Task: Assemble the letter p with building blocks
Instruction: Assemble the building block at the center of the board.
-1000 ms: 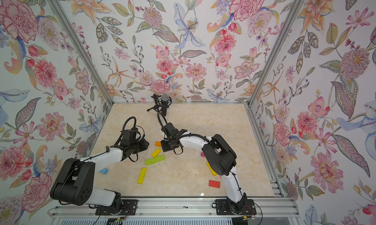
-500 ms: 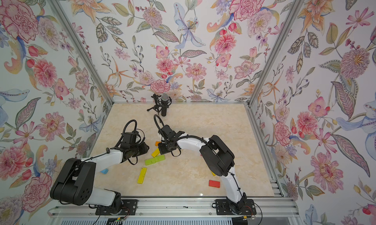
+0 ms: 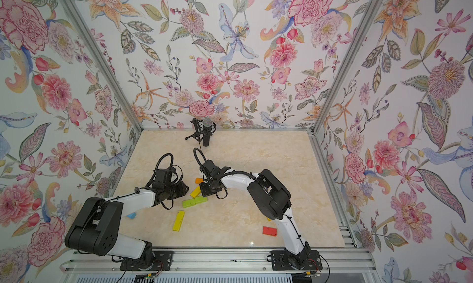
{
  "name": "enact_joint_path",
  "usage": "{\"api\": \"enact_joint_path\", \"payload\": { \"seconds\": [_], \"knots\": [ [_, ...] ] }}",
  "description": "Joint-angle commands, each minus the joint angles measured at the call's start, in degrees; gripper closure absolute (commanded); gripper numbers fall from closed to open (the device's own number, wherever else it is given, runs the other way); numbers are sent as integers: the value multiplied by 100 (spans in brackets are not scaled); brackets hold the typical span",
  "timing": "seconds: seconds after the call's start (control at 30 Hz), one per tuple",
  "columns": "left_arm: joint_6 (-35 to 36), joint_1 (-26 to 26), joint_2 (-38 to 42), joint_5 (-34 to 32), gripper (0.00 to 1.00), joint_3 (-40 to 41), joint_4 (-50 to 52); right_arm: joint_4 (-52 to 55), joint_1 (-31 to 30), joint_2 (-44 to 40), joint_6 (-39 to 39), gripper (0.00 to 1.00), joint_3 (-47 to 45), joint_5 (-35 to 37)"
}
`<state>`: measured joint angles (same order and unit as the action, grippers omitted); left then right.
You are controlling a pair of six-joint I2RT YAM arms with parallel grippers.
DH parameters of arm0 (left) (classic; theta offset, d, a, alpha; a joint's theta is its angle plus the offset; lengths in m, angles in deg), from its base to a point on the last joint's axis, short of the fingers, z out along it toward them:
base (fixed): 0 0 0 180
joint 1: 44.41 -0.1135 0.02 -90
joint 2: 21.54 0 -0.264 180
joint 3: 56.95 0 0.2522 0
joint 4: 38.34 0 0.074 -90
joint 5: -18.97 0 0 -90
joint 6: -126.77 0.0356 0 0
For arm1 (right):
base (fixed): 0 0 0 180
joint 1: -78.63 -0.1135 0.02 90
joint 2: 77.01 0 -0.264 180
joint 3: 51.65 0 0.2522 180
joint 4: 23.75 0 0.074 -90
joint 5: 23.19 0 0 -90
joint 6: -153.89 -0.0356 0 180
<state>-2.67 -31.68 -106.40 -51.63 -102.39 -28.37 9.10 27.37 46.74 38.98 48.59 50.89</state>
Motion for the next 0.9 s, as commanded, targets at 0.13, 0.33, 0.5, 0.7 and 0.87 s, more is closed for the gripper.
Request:
{"api": "enact_joint_path", "payload": {
  "seconds": [0.13, 0.33, 0.5, 0.7, 0.87],
  "knots": [
    [86, -33, 175, 150, 75, 266, -102, 58, -15, 412, -124, 92, 445, -168],
    [95, -33, 359, 193, 77, 414, -77, 58, -17, 504, -149, 93, 654, -158],
    [91, -32, 365, 264, 78, 481, -128, 68, -14, 561, -179, 93, 791, -131],
    [1, 38, 241, 359, 78, 489, -313, 60, 25, 406, -191, 93, 669, -8],
    [-98, 106, 78, 340, 78, 497, -463, 59, 27, 124, -142, 93, 324, 217]
  ]
}}
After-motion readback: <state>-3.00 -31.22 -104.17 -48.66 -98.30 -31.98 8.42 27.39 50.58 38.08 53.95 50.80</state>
